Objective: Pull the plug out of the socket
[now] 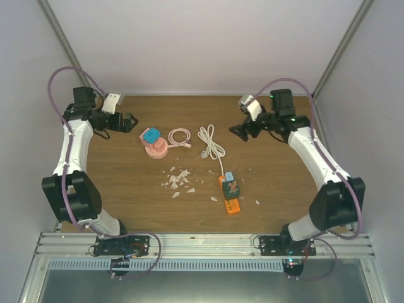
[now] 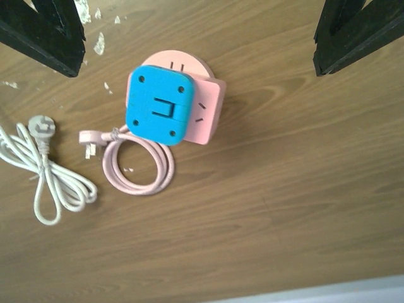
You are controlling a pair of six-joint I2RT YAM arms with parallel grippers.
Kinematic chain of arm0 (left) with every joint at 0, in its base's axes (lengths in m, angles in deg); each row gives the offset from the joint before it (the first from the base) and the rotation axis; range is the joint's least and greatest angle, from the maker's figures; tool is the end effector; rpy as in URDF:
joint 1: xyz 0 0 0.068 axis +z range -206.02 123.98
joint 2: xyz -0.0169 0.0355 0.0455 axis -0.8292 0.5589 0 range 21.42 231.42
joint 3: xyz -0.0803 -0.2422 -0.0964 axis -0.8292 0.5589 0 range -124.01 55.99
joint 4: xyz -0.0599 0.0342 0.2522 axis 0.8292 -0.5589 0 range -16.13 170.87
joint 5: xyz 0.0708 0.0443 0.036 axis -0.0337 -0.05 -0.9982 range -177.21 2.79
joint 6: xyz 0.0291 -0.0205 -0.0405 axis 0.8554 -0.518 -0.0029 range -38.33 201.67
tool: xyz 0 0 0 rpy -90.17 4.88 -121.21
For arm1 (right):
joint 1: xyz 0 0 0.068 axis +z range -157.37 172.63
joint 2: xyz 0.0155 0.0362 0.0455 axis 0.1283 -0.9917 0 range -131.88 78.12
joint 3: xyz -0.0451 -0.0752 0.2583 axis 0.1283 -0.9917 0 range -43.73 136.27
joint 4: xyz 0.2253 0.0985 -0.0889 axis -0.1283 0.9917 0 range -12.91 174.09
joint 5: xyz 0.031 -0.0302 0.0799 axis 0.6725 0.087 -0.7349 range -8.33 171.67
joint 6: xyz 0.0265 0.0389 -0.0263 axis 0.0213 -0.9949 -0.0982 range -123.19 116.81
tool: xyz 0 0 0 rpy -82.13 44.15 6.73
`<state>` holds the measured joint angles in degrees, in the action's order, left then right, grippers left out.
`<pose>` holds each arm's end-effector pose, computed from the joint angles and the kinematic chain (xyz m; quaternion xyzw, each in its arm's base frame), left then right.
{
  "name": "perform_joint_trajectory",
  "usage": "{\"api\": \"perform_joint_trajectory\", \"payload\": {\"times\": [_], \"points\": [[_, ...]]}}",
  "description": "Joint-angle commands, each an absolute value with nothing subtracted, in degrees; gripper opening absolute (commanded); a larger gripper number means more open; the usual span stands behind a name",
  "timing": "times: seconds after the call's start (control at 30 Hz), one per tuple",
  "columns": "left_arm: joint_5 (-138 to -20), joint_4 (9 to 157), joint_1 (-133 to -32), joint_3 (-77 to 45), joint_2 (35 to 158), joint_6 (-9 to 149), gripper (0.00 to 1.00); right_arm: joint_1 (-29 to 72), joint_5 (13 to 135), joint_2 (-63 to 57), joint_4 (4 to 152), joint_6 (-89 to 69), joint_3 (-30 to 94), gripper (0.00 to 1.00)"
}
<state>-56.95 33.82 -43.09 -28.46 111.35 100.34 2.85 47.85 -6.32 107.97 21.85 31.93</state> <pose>0.3287 0.0569 0.3306 0.1295 0.9088 -0.1534 0.3657 0.3167 0.0772 0.3320 -0.3801 0.7878 0.2086 0.4374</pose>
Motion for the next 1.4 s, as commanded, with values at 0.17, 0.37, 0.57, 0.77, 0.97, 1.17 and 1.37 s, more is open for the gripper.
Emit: {"api": "perform_joint_trajectory", "payload": {"times": [0.17,0.37,0.57,0.77,0.97,1.17,1.37], "points": [[-50.3,30.3,-42.2,-30.7,112.9,103.5,0.99,15.8,47.2,-22.9,108.7,27.3,46.1,1.0],[-48.8,30.8,-41.6,-30.7,112.5,101.2,0.99,20.9,46.9,-35.0,109.6,30.1,57.8,1.0],[-46.1,33.3,-39.9,-27.6,111.9,97.6,0.99,24.2,49.3,-45.0,110.0,31.5,66.3,0.97],[-45.9,33.8,-38.9,-26.7,111.4,96.2,0.99,25.9,50.0,-52.1,109.3,30.8,71.9,0.92],[-45.8,33.6,-38.4,-27.4,111.5,95.7,0.99,27.9,51.2,-56.2,106.9,31.4,72.9,0.87],[-46.1,33.3,-38.1,-27.3,110.7,95.6,0.99,29.0,52.5,-60.0,105.6,32.2,74.1,0.79],[-47.0,33.3,-38.1,-27.3,110.5,95.5,0.99,29.5,54.1,-62.6,105.3,33.9,74.5,0.74]]}}
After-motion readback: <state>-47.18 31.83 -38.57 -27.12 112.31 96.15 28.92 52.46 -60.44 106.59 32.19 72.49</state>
